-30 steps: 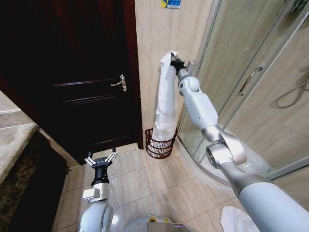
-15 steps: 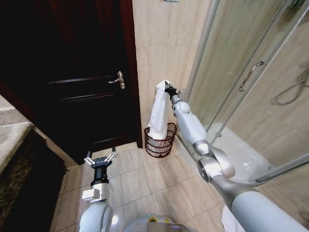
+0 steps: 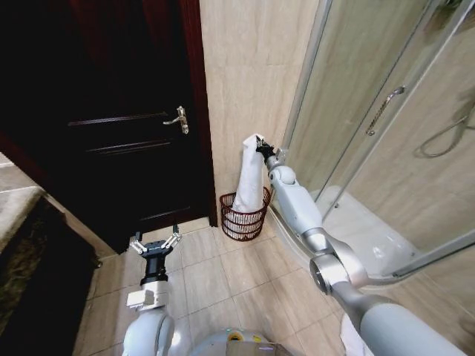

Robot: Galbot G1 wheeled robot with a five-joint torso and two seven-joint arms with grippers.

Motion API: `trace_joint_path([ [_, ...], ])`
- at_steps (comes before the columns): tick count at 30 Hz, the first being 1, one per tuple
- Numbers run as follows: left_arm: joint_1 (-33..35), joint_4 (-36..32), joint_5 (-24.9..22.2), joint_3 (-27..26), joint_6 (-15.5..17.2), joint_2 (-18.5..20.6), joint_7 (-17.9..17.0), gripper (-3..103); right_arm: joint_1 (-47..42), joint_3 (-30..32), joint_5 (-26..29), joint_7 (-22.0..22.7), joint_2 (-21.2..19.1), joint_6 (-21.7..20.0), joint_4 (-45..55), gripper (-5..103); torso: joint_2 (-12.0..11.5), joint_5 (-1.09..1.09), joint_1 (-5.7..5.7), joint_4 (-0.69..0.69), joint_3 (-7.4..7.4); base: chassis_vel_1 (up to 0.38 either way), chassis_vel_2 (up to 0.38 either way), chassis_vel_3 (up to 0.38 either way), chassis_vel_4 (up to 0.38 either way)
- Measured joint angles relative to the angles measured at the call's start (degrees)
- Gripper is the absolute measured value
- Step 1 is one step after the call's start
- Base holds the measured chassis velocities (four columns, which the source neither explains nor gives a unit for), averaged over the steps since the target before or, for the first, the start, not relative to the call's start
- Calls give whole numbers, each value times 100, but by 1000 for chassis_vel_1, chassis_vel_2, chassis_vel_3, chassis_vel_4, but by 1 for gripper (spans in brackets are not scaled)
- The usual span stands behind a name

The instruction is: Discard the used towel into the hamper.

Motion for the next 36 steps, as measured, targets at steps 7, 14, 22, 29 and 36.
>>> trace_joint_path([
  [7,-1,2,2,-17,-3,0,5,100,-90,12,-71,22,99,81,90,1,-196,0,-89,2,-107,0,0,0,0],
  [14,-16,85,1,-42,-152,0,-30,100,-283,-146,-14,174,-91,-66,698,1,-294,-1,-132,5,-158,0,0,0,0],
  [22,-54,150,33,-19,-188,0,-45,100,-1154,-277,105,492,-626,-644,2274,1,-298,0,-135,5,-162,0,0,0,0],
  [29,-86,219,42,1,-192,0,-42,100,-1890,-251,203,500,-1009,-928,3132,1,-279,0,-127,2,-151,-11,4,10,-11],
  [36,-83,229,63,21,-207,0,-35,100,-1951,-210,246,465,-1064,-847,3163,1,-265,1,-120,5,-143,-127,120,118,-126],
])
